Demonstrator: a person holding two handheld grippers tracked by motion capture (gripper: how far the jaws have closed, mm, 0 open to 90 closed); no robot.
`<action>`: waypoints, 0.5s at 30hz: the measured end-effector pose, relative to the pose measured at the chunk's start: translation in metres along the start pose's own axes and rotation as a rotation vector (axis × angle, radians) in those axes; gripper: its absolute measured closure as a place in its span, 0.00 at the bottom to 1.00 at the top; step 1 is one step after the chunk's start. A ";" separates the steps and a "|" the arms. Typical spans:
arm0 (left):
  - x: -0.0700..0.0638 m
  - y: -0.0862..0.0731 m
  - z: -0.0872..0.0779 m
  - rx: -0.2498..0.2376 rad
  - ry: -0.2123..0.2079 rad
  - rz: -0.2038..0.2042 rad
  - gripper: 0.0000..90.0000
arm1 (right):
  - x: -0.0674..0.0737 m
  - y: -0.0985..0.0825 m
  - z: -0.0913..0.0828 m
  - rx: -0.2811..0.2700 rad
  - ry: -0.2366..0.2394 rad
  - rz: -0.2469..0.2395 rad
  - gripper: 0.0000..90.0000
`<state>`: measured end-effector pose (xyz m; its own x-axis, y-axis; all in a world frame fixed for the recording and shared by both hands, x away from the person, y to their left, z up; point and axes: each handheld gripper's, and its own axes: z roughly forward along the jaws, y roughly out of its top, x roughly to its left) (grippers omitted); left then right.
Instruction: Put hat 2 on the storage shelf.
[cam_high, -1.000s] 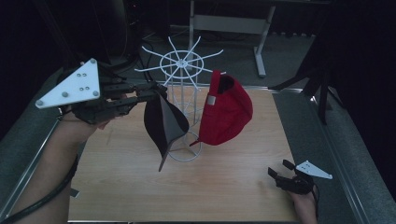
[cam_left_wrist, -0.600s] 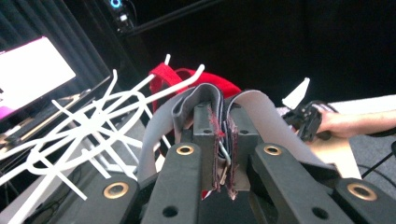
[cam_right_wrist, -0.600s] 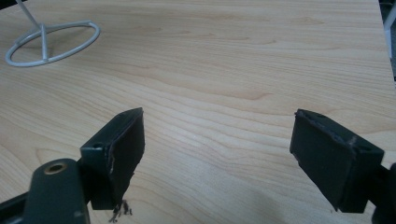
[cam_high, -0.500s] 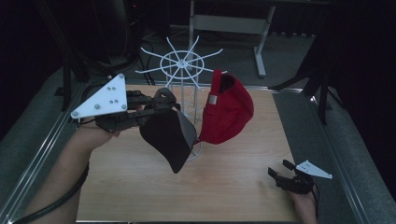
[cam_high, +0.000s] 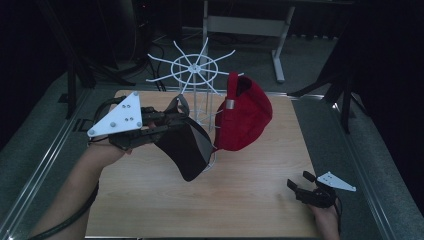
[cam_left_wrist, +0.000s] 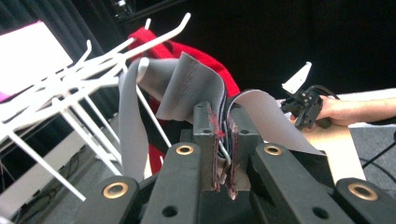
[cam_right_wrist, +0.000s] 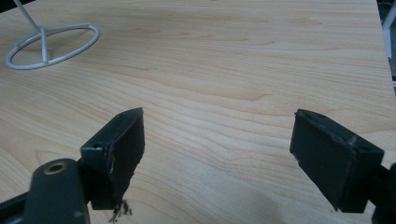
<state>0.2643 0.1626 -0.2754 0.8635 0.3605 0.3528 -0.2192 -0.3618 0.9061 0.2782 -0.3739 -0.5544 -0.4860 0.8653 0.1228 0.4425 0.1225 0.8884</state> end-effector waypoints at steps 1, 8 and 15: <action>-0.001 -0.002 -0.001 -0.004 0.009 -0.004 0.94 | 0.000 0.000 0.000 0.000 0.000 0.000 0.20; -0.003 -0.005 -0.006 -0.014 0.021 -0.050 0.79 | 0.000 0.000 0.000 0.001 -0.001 0.001 0.20; -0.006 -0.009 -0.016 -0.043 0.067 -0.093 0.67 | 0.000 0.000 0.000 -0.001 0.001 -0.002 0.20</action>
<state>0.2538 0.1770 -0.2820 0.8493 0.4478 0.2798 -0.1597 -0.2873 0.9445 0.2780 -0.3739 -0.5543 -0.4871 0.8648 0.1216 0.4413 0.1236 0.8888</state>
